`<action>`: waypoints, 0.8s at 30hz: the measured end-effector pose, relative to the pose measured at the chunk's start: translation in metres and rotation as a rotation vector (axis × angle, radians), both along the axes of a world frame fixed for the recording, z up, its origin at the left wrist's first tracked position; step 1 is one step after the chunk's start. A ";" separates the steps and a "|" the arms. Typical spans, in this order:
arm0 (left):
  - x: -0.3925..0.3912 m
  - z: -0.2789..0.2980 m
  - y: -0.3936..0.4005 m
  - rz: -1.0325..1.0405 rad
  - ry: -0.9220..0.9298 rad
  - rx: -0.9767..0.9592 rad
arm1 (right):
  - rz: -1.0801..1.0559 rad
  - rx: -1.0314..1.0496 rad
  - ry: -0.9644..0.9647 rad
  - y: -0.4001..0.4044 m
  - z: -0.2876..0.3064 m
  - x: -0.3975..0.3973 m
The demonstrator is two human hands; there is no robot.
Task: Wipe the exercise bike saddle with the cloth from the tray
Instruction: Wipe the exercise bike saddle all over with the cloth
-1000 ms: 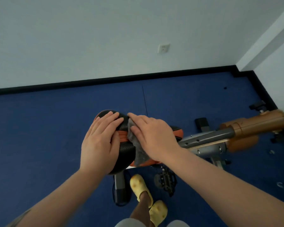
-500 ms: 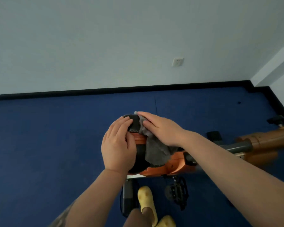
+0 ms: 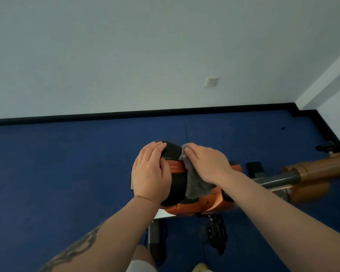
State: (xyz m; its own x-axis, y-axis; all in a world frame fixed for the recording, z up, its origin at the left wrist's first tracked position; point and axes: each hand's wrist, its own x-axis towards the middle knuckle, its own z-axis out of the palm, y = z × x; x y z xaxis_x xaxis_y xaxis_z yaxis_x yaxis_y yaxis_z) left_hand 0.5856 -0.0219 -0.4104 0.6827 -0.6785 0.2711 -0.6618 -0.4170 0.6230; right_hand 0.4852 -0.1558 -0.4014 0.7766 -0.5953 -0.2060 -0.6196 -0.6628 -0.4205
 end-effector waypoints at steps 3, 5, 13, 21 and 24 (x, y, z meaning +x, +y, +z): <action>0.002 -0.003 0.000 -0.051 -0.003 -0.012 | -0.067 0.006 -0.015 0.012 -0.003 0.026; 0.004 -0.003 0.001 -0.104 0.027 -0.027 | -0.087 0.011 -0.098 0.020 -0.002 0.031; 0.046 0.008 -0.006 -0.461 -0.053 0.156 | -0.203 -0.182 -0.129 0.020 -0.005 -0.010; 0.057 0.015 -0.038 -0.903 -0.111 0.169 | -0.525 -0.368 -0.135 0.043 -0.018 -0.024; 0.055 0.012 -0.038 -0.908 -0.125 0.158 | -0.838 -0.287 -0.236 0.032 -0.025 -0.034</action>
State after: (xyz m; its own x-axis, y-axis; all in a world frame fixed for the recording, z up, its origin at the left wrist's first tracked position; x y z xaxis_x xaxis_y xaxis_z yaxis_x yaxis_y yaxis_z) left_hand 0.6410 -0.0598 -0.3983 -0.1558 -0.9737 0.1660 -0.8344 0.2197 0.5055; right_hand 0.4510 -0.1238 -0.4267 0.0708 -0.9868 0.1455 -0.8639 -0.1336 -0.4857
